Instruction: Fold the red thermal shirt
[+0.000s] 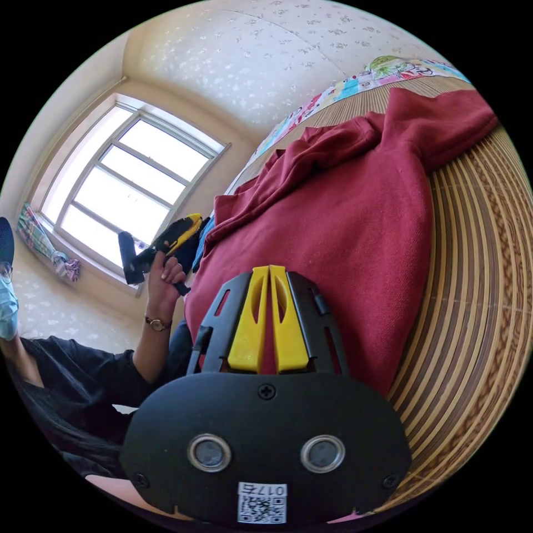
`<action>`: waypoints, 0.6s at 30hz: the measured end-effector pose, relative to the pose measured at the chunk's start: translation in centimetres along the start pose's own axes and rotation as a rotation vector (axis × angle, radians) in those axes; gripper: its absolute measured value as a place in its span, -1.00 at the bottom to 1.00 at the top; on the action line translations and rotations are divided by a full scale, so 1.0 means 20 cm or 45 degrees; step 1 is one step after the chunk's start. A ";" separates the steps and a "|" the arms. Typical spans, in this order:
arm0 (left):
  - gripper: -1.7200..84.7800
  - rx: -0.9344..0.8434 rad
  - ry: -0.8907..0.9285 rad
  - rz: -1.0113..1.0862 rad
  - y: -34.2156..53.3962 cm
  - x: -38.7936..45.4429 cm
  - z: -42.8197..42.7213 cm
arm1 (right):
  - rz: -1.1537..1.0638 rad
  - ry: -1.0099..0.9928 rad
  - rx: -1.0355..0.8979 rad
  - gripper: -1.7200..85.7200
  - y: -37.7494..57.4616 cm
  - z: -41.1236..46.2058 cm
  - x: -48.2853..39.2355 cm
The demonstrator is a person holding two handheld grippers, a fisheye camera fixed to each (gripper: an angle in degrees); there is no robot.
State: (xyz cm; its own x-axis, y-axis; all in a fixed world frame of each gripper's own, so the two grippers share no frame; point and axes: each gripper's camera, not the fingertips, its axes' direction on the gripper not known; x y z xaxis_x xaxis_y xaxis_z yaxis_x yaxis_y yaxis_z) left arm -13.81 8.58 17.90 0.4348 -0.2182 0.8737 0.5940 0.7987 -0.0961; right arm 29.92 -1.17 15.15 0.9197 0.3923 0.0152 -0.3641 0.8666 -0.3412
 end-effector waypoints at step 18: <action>-0.98 0.089 0.091 -0.029 -0.04 -0.09 -0.01 | 0.457 0.348 0.429 -0.75 -0.78 -0.02 0.02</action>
State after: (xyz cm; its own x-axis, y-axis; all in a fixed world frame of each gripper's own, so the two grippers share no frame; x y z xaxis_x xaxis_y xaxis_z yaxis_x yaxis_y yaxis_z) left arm -14.89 8.26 16.25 0.4703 -0.2743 0.8388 0.5564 0.8299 -0.0406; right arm 36.02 -14.55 20.14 0.7179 0.6253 -0.3059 -0.6467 0.7617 0.0394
